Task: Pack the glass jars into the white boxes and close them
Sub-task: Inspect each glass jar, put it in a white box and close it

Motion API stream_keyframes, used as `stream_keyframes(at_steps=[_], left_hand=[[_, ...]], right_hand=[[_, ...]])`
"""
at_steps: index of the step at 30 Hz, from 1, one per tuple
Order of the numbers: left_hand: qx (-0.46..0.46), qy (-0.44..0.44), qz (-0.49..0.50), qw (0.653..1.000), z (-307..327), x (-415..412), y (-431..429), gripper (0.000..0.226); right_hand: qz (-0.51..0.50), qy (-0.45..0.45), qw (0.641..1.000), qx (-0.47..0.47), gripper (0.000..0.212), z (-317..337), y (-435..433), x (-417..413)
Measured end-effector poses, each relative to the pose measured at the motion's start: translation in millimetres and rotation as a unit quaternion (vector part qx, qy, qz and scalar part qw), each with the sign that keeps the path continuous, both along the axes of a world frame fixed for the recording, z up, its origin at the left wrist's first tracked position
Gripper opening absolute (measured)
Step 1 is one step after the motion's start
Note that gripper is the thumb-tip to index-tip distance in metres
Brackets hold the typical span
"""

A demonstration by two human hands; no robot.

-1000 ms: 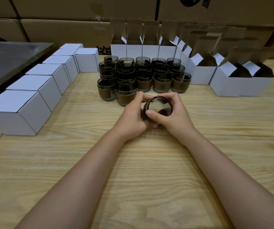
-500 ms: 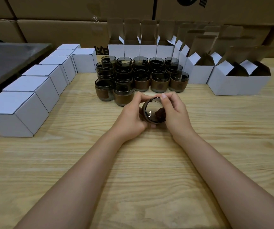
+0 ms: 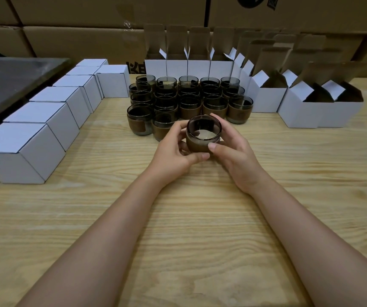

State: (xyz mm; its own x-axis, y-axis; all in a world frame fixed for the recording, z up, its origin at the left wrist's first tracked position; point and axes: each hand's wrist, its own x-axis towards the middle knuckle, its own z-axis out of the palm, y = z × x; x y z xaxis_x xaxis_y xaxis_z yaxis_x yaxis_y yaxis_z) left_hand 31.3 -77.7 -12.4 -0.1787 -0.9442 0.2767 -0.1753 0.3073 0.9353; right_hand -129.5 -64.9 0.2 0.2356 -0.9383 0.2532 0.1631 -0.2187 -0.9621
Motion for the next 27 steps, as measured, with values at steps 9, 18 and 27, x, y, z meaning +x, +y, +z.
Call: stream_keyframes(at_steps=[9, 18, 27], left_hand=[[-0.014, 0.000, -0.026, 1.000, 4.6, -0.2, 5.3, 0.089], [-0.031, -0.027, -0.025, 0.999, 6.5, -0.1, 6.6, 0.084], [-0.035, 0.002, -0.026, 0.999, 6.8, -1.1, 6.1, 0.056]], right_hand=[[-0.077, -0.060, 0.992, 0.082, 0.021, 1.4, -0.7, 3.5], [-0.095, -0.058, 0.988, 0.103, 0.036, 5.0, 0.5, 7.0], [-0.079, -0.014, 0.989, 0.125, 0.049, 3.9, -0.9, 8.9]])
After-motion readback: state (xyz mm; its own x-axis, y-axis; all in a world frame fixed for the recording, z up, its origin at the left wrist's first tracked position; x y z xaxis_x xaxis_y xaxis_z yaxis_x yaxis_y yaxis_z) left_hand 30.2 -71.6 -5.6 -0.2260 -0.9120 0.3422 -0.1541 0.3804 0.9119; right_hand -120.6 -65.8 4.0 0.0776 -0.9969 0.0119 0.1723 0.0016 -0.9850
